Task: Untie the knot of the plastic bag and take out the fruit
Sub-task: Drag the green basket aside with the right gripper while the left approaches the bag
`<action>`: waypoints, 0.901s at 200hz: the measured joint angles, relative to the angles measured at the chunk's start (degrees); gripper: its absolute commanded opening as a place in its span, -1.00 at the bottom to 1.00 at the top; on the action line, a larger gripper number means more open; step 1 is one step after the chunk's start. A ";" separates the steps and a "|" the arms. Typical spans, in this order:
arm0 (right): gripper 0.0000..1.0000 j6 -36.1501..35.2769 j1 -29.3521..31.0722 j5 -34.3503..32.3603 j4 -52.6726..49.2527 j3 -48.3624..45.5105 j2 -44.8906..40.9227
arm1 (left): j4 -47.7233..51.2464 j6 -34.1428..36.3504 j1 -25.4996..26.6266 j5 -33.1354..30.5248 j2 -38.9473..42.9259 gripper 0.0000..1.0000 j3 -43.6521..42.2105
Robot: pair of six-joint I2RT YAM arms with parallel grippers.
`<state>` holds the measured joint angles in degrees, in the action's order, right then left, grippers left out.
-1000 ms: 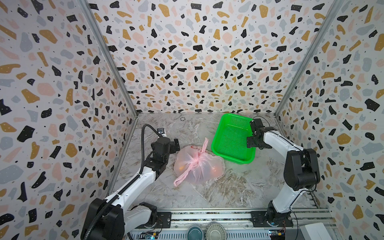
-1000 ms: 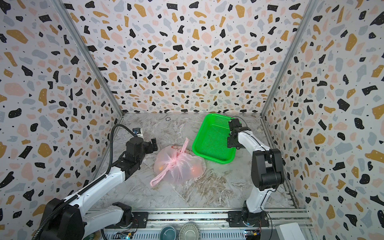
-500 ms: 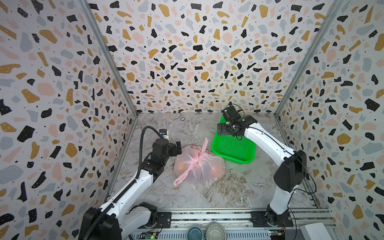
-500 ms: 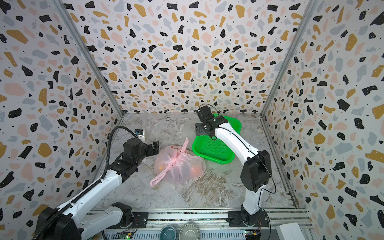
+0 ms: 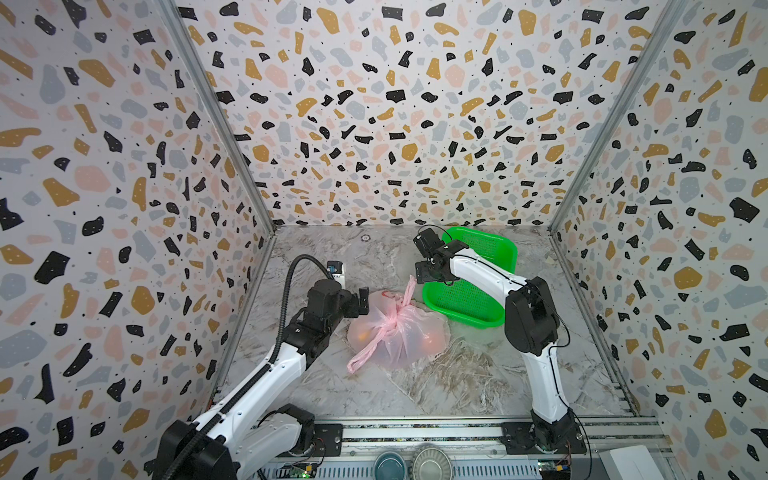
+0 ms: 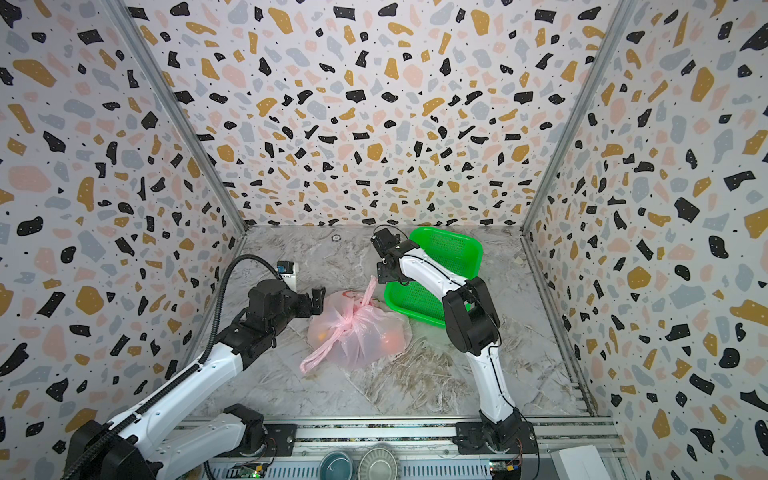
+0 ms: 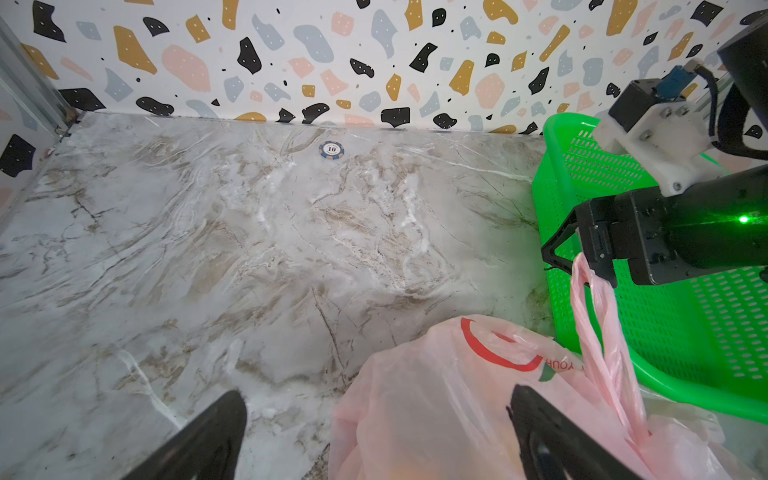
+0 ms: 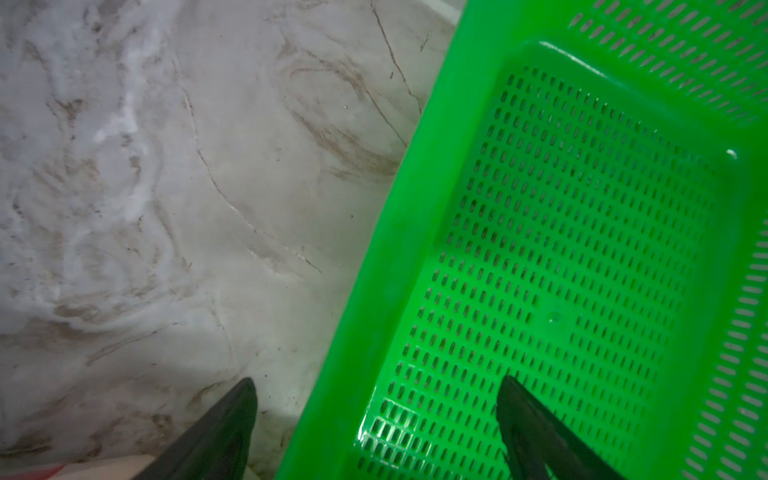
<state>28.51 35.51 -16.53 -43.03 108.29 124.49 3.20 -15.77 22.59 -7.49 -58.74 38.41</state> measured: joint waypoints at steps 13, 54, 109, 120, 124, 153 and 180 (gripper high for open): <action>0.35 -0.48 -0.55 0.22 0.66 0.13 0.11 | 0.02 0.11 0.00 0.00 -0.13 1.00 0.00; 0.03 -2.95 -2.73 0.66 1.49 0.83 0.66 | 0.81 0.81 0.02 -0.46 -1.03 1.00 0.00; -0.13 -7.50 -4.63 -0.22 1.77 -4.44 0.31 | 1.14 1.16 0.02 -0.52 -1.07 0.99 0.00; -0.15 -8.66 -4.96 -0.55 1.70 -5.90 -0.33 | 1.14 1.16 0.02 -0.55 -1.07 0.99 0.00; -0.16 -9.11 -5.14 -0.70 1.66 -6.40 -0.72 | 1.14 1.16 0.04 -0.55 -1.07 0.99 0.00; -0.21 -12.52 -7.13 -1.64 0.96 -9.49 -3.17 | 1.11 1.09 0.02 -0.55 -1.07 0.99 0.00; -0.22 -14.88 -10.23 -2.27 0.63 -11.17 -4.13 | 1.07 0.83 0.04 -0.61 -1.07 0.99 0.00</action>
<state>13.63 25.28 -18.81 -42.39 97.12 120.36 4.27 -14.94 22.63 -8.10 -59.81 38.41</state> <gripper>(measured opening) 0.392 0.997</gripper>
